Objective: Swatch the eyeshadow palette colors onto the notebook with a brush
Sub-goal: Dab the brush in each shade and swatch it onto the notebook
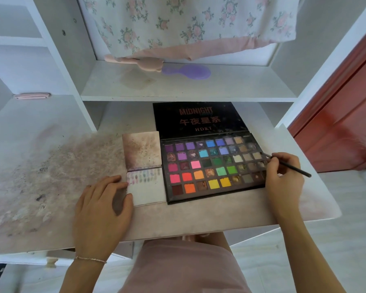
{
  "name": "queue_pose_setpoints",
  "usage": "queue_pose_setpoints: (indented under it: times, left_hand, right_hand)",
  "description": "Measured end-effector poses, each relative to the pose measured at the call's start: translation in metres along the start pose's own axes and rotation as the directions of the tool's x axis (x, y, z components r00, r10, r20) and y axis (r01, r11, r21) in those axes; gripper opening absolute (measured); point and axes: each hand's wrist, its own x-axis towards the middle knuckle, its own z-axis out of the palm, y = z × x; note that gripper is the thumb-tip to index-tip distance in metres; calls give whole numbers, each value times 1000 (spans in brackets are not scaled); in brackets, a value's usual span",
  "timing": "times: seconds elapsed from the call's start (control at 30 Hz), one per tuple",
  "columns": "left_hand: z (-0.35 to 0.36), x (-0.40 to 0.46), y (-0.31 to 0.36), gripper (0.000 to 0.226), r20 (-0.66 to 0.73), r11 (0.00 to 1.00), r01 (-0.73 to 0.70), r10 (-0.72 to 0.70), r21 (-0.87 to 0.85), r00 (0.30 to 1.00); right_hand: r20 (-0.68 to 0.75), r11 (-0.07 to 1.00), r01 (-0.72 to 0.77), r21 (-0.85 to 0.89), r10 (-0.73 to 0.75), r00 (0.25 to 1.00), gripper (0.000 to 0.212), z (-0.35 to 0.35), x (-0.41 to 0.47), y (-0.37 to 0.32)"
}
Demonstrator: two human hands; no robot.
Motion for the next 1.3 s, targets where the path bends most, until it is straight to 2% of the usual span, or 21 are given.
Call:
queue_pose_setpoints:
  times: [0.13,0.23,0.37,0.57,0.93,1.1,1.3]
  left_hand:
    - [1,0,0,38,-6,1000,2,-2,2,1000]
    - [1,-1,0,45,-9,1000,-10,10,-1,1000]
    - [2,0,0,32,-8,1000,-2,2,0,1000]
    - [1,0,2,34,3,1000,0,0,1,1000]
    - [0,-1,1,35,22,1000,11,-11,11,1000]
    - [0,0,2,34,19,1000,18,-18,4,1000]
    - [1,-1,2,23,16,1000,29,-29,5,999]
  right_hand:
    - [38,998,10,-62,-7,999,11,2,3,3]
    - [87,993,17,-120,-6,996,11,3,3,4]
    - [106,985,13,-175,5,994,9,2,3,5]
    - [93,990,41,-137,-28,995,11,2,2,4]
    - [89,986,7,-164,8,996,11,1,3,3]
    - [55,995,12,-103,-7,998,12,1,1,1]
    - [125,996,41,79,-50,991,19,9,-14,-12]
